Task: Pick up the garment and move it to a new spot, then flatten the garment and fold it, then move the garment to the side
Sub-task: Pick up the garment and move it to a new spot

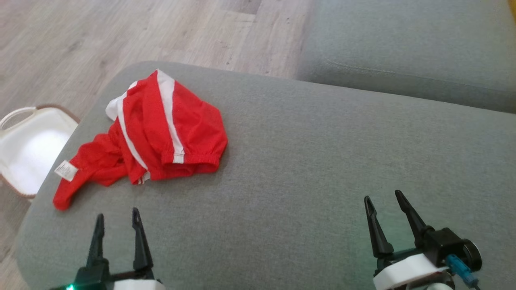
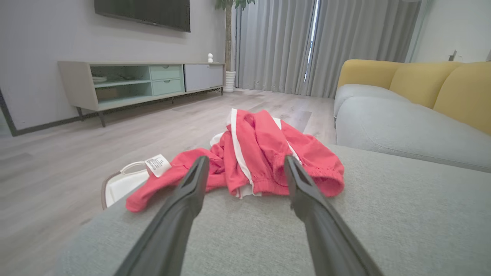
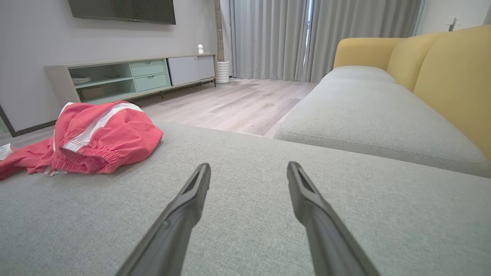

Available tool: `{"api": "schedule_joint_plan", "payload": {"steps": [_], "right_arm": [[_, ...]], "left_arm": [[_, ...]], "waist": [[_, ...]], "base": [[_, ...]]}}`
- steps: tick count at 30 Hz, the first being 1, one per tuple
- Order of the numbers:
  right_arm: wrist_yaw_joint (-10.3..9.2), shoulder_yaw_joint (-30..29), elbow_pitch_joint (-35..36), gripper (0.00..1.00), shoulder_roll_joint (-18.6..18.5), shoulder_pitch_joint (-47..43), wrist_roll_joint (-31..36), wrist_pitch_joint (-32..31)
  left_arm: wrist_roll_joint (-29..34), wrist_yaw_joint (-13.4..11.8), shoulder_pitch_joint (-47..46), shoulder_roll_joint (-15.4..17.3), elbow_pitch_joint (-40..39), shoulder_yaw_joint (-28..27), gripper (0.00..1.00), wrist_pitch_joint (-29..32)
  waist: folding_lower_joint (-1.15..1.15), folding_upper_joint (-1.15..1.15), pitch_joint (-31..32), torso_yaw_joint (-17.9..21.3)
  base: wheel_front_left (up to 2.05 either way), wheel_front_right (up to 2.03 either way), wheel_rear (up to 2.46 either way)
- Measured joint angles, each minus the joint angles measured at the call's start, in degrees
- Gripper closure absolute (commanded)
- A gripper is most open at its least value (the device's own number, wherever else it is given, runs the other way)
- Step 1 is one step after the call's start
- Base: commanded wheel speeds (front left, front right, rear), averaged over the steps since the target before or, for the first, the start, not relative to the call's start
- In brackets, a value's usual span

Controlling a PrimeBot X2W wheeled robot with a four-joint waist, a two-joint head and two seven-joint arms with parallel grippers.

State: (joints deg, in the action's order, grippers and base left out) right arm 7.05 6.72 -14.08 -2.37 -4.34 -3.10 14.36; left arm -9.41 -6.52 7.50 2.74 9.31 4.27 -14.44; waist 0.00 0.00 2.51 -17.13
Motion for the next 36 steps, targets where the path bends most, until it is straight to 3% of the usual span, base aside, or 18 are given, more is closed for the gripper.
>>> {"api": "schedule_joint_plan", "payload": {"steps": [7,12,15,21,27,36], "right_arm": [[0.00,-0.01,0.47,0.00,0.00,0.15,1.77,0.00],[0.00,-0.54,0.89,0.00,-0.04,1.99,5.00,0.00],[0.00,-0.71,1.76,0.00,-1.02,4.19,5.97,0.00],[0.00,-1.67,3.69,0.00,-5.20,6.41,6.70,0.00],[0.00,-2.29,4.88,0.00,-8.36,6.45,6.72,0.00],[0.01,-3.28,7.56,0.00,-10.91,6.47,6.73,0.01]], "left_arm": [[4.54,1.97,-3.13,1.19,-4.99,-2.04,0.00,-0.01],[4.02,4.01,-13.96,3.54,-4.63,-2.94,0.00,0.54],[3.67,5.21,-21.70,5.61,-2.00,-3.60,0.00,5.05],[0.22,9.95,-38.81,9.50,11.96,-4.03,0.00,18.44],[-1.96,11.35,-52.24,10.37,27.99,-3.89,0.00,26.97],[-6.09,13.66,-61.12,6.91,43.45,-0.21,0.00,27.43]], "waist": [[-0.01,0.00,-2.97,-1.16],[0.00,0.00,-7.52,-1.06],[0.00,0.00,-10.61,-0.97],[0.02,0.00,-16.67,-1.05],[0.02,0.00,-21.73,-1.68],[0.00,0.00,-26.50,-3.35]], "base": [[0.00,0.00,0.00],[0.00,0.00,0.00],[0.00,0.00,0.00],[0.00,0.00,0.00],[0.00,0.00,0.00],[0.00,0.00,0.00]]}}
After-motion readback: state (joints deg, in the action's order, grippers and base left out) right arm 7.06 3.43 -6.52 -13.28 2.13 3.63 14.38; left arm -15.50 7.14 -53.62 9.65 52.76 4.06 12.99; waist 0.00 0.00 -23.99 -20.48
